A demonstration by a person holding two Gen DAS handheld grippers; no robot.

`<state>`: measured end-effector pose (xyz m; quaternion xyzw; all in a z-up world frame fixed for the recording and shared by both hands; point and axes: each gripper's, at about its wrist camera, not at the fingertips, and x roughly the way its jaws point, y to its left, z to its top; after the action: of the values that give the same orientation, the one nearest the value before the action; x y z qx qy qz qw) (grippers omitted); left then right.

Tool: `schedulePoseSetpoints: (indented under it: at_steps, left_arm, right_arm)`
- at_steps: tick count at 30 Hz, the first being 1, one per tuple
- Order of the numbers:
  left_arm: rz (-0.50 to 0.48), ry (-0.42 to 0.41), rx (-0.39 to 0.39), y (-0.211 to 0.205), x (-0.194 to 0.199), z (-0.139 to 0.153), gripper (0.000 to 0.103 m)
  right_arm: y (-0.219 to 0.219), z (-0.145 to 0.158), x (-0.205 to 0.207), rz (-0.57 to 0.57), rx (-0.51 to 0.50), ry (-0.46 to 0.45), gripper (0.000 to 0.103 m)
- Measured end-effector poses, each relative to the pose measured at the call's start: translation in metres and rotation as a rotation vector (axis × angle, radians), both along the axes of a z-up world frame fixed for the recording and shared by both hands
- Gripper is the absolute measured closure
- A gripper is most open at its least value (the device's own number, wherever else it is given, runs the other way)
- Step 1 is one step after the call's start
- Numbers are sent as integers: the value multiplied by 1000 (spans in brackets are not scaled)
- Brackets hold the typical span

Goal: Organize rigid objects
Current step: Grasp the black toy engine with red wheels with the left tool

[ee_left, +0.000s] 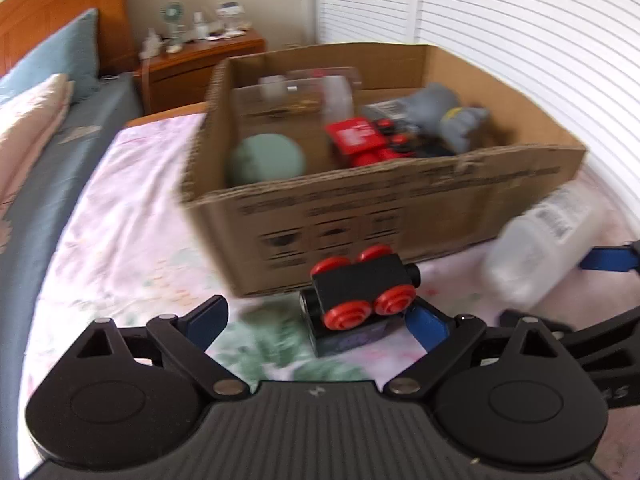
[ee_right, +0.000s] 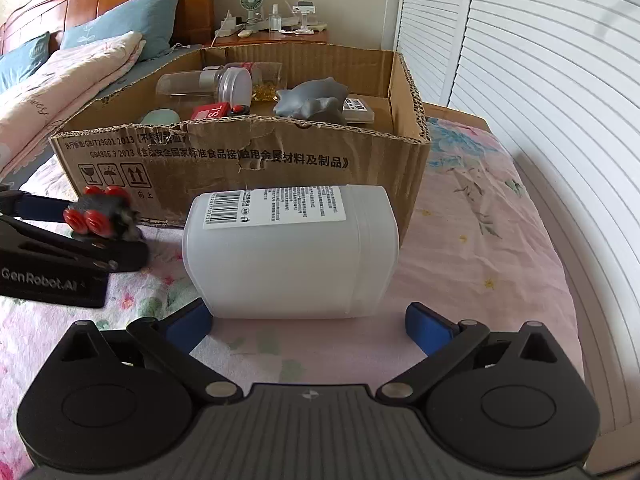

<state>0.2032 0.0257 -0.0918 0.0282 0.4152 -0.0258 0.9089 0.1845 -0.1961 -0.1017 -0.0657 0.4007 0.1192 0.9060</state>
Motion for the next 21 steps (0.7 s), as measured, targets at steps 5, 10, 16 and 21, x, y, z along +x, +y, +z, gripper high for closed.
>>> schedulePoseSetpoints:
  at_steps: [5, 10, 16, 21]
  left_arm:
    - [9, 11, -39, 0, -5, -1, 11]
    - [24, 2, -60, -2, -4, -3, 14]
    - [-1, -22, -61, -5, -2, -1, 35]
    - [-18, -14, -93, -1, -1, 2, 49]
  right_arm:
    - [0, 1, -1, 3, 15, -33, 0]
    - [-2, 8, 0, 6, 56, -75, 0]
    - [1, 13, 3, 0, 61, -99, 4]
    - [5, 16, -2, 13, 51, -101, 17]
